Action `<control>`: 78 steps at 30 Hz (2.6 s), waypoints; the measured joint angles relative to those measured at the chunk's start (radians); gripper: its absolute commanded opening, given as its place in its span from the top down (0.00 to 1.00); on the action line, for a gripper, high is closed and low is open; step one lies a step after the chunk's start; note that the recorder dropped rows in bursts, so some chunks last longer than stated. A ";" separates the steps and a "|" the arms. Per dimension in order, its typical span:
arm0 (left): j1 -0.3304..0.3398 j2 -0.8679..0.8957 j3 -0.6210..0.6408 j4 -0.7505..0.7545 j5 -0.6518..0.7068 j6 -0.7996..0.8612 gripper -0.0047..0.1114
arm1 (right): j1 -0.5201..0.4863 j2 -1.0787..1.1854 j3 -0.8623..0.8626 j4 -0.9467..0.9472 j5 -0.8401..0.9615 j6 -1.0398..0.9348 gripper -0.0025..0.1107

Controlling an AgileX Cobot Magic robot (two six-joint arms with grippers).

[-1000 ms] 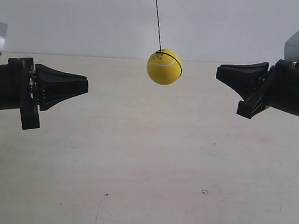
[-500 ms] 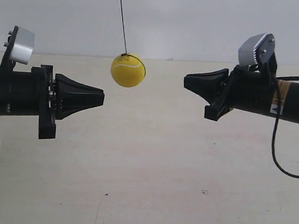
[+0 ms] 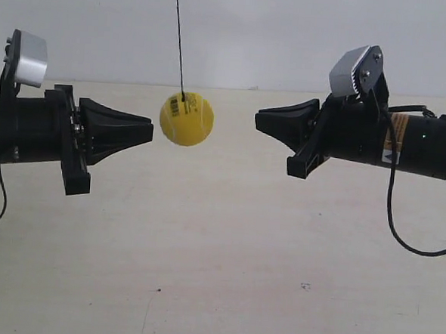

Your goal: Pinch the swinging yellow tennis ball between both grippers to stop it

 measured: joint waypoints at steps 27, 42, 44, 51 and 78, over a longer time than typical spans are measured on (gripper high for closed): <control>-0.029 0.000 0.000 -0.006 -0.020 0.012 0.92 | 0.094 0.000 -0.008 0.032 0.007 -0.034 0.98; -0.029 0.000 0.000 -0.006 -0.020 0.016 0.92 | 0.094 0.000 -0.010 0.034 -0.022 -0.012 0.98; -0.029 0.000 0.000 -0.006 -0.020 0.016 0.92 | 0.094 0.000 -0.010 0.036 -0.026 -0.012 0.98; -0.029 0.000 0.000 -0.006 -0.020 0.016 0.92 | 0.094 0.000 -0.015 0.062 -0.024 -0.008 0.98; -0.031 0.000 0.000 0.000 -0.020 0.016 0.92 | 0.094 0.081 -0.085 0.020 -0.006 0.029 0.98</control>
